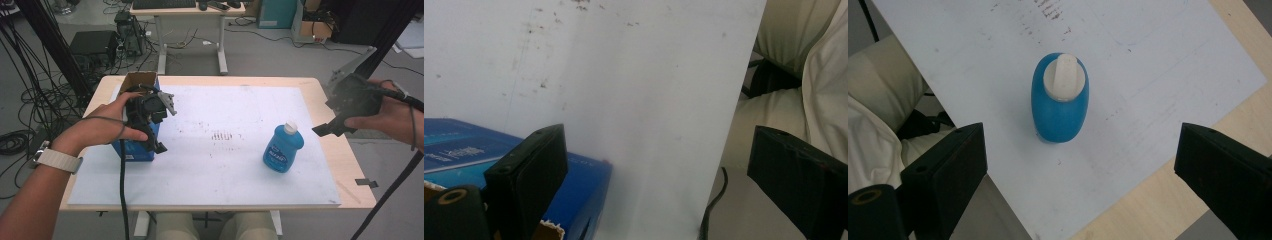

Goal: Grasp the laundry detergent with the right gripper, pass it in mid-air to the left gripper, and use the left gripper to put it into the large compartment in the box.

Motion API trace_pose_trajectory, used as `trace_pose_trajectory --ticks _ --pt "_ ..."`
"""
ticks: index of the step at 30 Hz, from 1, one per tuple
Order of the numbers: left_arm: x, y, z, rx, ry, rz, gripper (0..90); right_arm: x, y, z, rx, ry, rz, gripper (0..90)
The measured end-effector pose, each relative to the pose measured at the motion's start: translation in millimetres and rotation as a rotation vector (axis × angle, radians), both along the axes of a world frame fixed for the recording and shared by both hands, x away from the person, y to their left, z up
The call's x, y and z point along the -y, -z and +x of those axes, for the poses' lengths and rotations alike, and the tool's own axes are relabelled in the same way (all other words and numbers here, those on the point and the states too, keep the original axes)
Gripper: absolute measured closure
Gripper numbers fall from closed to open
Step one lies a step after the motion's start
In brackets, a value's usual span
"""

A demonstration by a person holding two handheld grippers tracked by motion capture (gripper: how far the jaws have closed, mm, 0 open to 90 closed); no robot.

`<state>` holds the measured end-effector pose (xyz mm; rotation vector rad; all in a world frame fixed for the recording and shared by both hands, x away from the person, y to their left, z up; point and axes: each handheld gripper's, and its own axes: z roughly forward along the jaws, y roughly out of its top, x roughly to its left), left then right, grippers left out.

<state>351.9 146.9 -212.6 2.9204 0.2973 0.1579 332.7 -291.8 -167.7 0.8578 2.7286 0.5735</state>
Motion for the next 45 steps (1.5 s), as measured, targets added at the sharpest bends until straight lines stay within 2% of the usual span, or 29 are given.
trace_pose_trajectory --ticks 18,20,45 --pt "-0.7 1.0 -0.3 0.001 -0.003 -0.005 9.7 12.5 23.1 -1.0 -0.015 0.032 0.062 6.2" --pt "-0.8 1.5 -0.3 0.002 -0.005 -0.006 9.6 14.3 24.0 -1.1 -0.024 0.028 0.041 6.0" --pt "-0.8 2.6 -0.3 0.001 -0.007 -0.008 9.7 24.0 51.5 -5.3 0.016 0.048 0.141 6.1"
